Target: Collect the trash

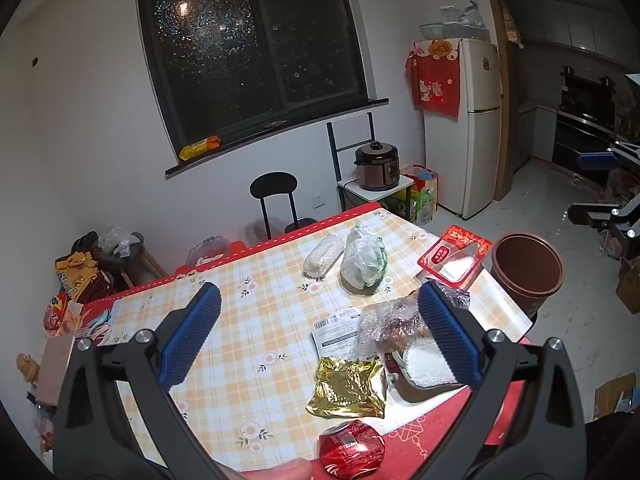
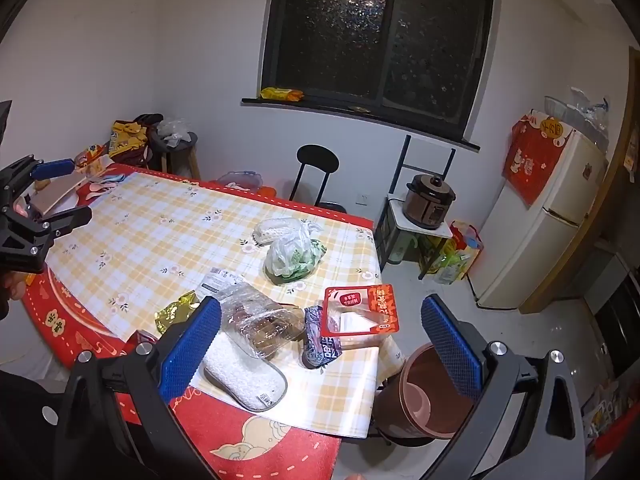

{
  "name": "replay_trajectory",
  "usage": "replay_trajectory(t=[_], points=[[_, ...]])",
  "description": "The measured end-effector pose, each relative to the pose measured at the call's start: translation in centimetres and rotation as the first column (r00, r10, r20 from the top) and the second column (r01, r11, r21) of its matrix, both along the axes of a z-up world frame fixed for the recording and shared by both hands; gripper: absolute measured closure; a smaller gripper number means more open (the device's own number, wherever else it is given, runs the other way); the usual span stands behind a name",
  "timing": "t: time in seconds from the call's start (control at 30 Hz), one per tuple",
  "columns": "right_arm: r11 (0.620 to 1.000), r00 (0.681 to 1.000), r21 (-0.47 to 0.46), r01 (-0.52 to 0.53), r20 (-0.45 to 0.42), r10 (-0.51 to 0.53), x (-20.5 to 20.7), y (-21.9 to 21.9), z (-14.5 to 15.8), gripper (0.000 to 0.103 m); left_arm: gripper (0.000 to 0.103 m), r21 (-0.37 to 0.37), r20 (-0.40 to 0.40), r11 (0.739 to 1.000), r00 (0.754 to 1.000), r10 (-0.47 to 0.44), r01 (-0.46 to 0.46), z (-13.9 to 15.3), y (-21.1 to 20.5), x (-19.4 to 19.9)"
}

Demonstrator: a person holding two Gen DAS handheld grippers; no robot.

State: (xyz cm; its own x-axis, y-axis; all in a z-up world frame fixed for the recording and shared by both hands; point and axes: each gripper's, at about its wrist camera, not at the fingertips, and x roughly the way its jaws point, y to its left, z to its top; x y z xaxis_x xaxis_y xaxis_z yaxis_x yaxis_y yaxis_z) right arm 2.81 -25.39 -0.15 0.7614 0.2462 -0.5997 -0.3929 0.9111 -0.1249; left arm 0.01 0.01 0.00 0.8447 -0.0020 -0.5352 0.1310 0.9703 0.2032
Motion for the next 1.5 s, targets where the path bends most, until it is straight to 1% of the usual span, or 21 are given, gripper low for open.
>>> replay_trajectory(t=[0.4, 0.47, 0.87, 0.93, 1.13, 1.27, 1.5], points=[[1.0, 1.0, -0.001, -0.017, 0.002, 0.017, -0.2, -0.1, -0.1, 0.004, 0.006, 0.001, 0.002, 1.0, 1.0, -0.002, 0.002, 0.0, 0.0, 0.0], [1.0, 1.0, 0.004, 0.005, -0.005, -0.005, 0.1, -0.4, -0.1, 0.004, 0.006, 0.001, 0.003, 1.0, 1.0, -0.005, 0.005, 0.0, 0.0, -0.1], [1.0, 1.0, 0.01, 0.006, -0.006, -0.006, 0.2, -0.6, 0.0, 0.004, 0.006, 0.004, 0.003, 1.0, 1.0, -0.017, 0.017, -0.2, -0.5, -0.4], [1.0, 1.0, 0.011, 0.005, -0.006, -0.005, 0.2, -0.6, 0.0, 0.004, 0.006, 0.0, 0.002, 1.0, 1.0, -0.006, 0.006, -0.1, -0.5, 0.0], [1.0, 1.0, 0.012, 0.006, -0.007, -0.006, 0.1, -0.7, 0.0, 0.004, 0.006, -0.002, 0.002, 1.0, 1.0, -0.009, 0.009, -0.2, -1.0, -0.2], [1.0, 1.0, 0.012, 0.007, -0.007, -0.007, 0.1, -0.6, 0.0, 0.004, 0.006, -0.002, 0.001, 1.0, 1.0, -0.004, 0.004, -0.1, -0.5, 0.0], [1.0, 1.0, 0.013, 0.007, -0.008, -0.007, 0.0, -0.7, 0.0, 0.004, 0.006, -0.001, 0.001, 1.0, 1.0, -0.006, 0.006, -0.3, -1.4, -0.1]])
